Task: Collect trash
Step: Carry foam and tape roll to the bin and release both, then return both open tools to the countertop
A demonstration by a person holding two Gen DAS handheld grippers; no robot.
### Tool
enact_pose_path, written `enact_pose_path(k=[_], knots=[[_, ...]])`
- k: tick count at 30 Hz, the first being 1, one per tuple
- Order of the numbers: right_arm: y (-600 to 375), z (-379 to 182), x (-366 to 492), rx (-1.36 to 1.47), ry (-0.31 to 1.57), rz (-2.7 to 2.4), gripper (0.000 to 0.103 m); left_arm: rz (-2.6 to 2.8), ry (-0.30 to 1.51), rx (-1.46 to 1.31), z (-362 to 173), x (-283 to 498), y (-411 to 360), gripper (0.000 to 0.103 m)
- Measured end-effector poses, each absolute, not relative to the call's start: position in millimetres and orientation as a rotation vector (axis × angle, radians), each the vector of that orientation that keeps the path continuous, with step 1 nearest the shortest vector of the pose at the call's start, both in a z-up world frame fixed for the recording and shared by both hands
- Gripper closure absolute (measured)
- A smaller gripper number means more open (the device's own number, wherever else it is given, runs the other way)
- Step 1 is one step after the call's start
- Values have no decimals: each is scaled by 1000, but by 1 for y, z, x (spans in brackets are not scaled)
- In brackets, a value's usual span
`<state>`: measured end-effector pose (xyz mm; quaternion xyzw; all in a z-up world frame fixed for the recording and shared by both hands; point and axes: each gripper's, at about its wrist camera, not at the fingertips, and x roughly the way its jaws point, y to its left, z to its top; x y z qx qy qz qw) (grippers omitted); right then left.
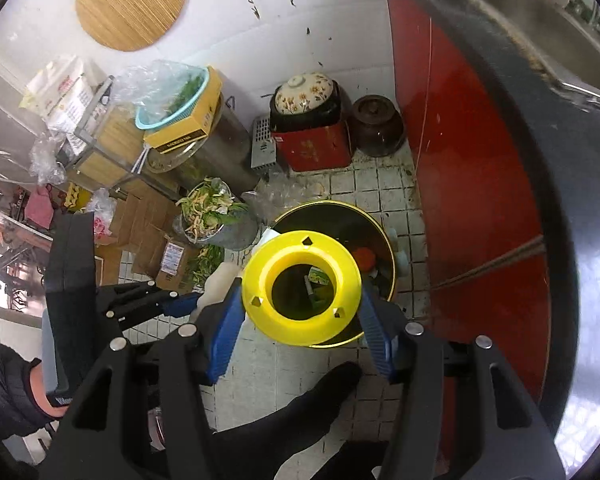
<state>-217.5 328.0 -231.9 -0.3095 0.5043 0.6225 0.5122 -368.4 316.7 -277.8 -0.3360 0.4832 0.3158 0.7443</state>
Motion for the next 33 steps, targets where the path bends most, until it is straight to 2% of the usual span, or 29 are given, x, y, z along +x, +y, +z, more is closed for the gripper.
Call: enact_pose_path(k=[1, 2, 3, 4, 12, 19, 22, 25, 33], knots=[[332, -235, -217, -742, 1216, 1492, 45, 695, 1062, -728, -280, -369, 319, 51], [339, -237, -218, -740, 1222, 1490, 30, 704, 1066, -714, -283, -370, 321, 41], [340, -238, -216, -743, 1224, 1483, 22, 719, 1064, -705, -283, -372, 322, 31], [342, -238, -216, -742, 1221, 1474, 22, 732, 1063, -702, -284, -373, 324, 29], [330, -233, -208, -753, 1230, 1456, 22, 767, 1038, -770, -278, -391, 335, 29], [289, -186, -177, -659, 1201, 1424, 22, 757, 1047, -702, -239, -374, 320, 28], [254, -151, -150, -599, 1152, 1389, 22, 762, 1059, -601, -208, -345, 305, 20], [203, -113, -115, -563, 1073, 1294, 21, 672, 1046, -555, -178, -301, 286, 19], [13, -34, -2, -397, 943, 888, 20, 294, 1015, -367, -104, -129, 179, 13]])
